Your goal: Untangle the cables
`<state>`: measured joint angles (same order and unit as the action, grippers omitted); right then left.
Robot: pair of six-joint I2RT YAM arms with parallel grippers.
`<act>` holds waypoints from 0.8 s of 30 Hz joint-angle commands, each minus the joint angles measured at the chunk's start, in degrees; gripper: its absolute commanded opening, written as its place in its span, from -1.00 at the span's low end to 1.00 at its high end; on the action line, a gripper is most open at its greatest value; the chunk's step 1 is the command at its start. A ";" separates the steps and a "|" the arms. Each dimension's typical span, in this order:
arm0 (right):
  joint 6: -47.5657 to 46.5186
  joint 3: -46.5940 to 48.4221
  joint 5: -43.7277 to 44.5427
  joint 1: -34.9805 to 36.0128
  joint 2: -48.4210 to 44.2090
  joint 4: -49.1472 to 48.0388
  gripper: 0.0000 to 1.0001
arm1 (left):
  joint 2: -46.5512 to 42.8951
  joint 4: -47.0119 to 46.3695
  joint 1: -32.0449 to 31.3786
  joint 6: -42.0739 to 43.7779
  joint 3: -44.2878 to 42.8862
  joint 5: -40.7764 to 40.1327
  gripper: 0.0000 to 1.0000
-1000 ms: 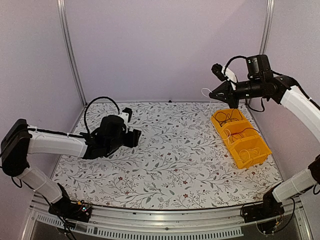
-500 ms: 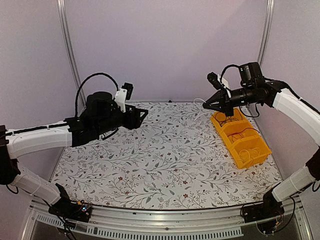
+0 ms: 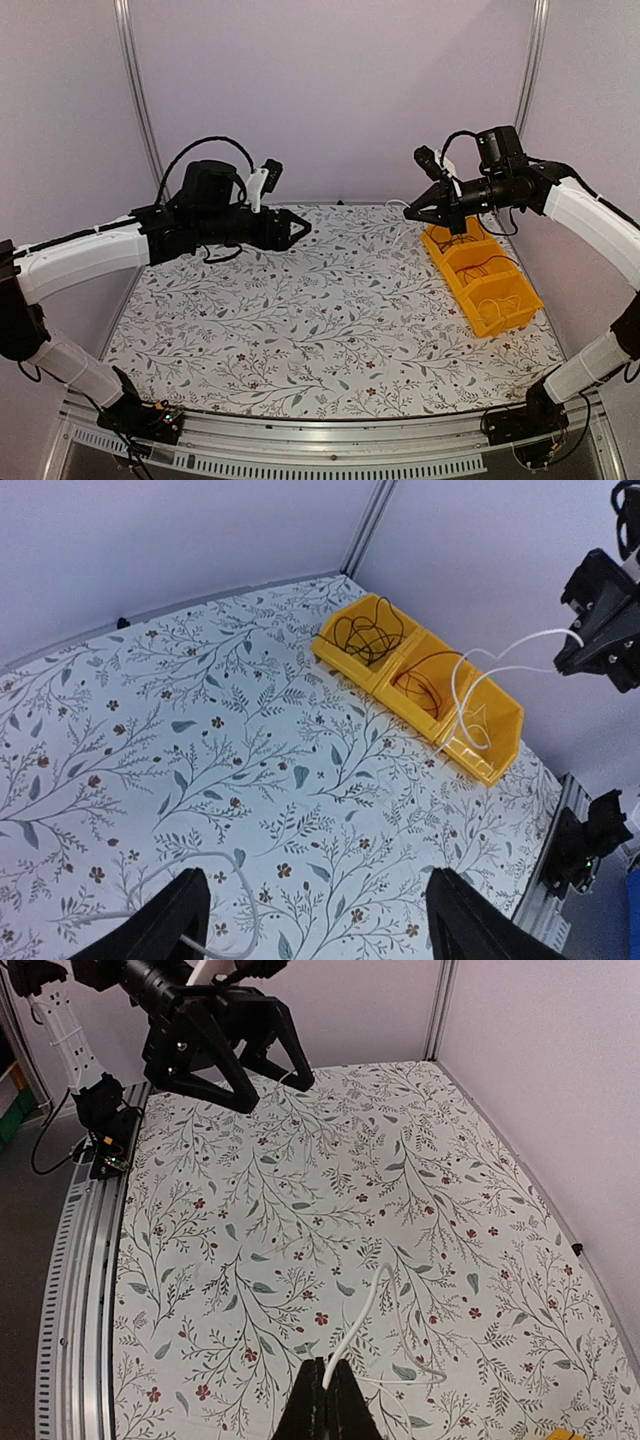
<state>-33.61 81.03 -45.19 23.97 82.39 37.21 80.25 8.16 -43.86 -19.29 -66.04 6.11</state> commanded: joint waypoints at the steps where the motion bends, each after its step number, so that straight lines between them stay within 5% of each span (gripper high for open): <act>1: 0.49 -0.41 -1.18 0.00 0.58 -0.21 -1.00 | 4.06 8.98 2.12 -6.20 -2.41 8.23 0.49; 8: -0.14 -0.58 -1.05 -0.06 0.50 0.27 -1.00 | 11.68 29.73 3.02 0.63 -8.92 8.05 0.35; 13: -0.23 -1.14 -1.30 -0.04 0.56 -0.03 -1.00 | 17.60 47.47 2.74 6.93 -16.11 -4.51 0.31; 18: 0.03 -0.97 -1.51 0.07 0.80 0.05 -1.00 | 20.62 54.49 1.24 10.67 -19.66 -12.83 0.33; 24: -0.13 -1.05 -1.08 0.07 0.58 0.21 -1.00 | 21.28 56.67 -0.70 15.92 -20.43 -3.22 0.37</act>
<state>-33.67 80.38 -45.63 23.97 82.70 37.23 101.32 59.90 -42.76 -8.36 -85.14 -1.48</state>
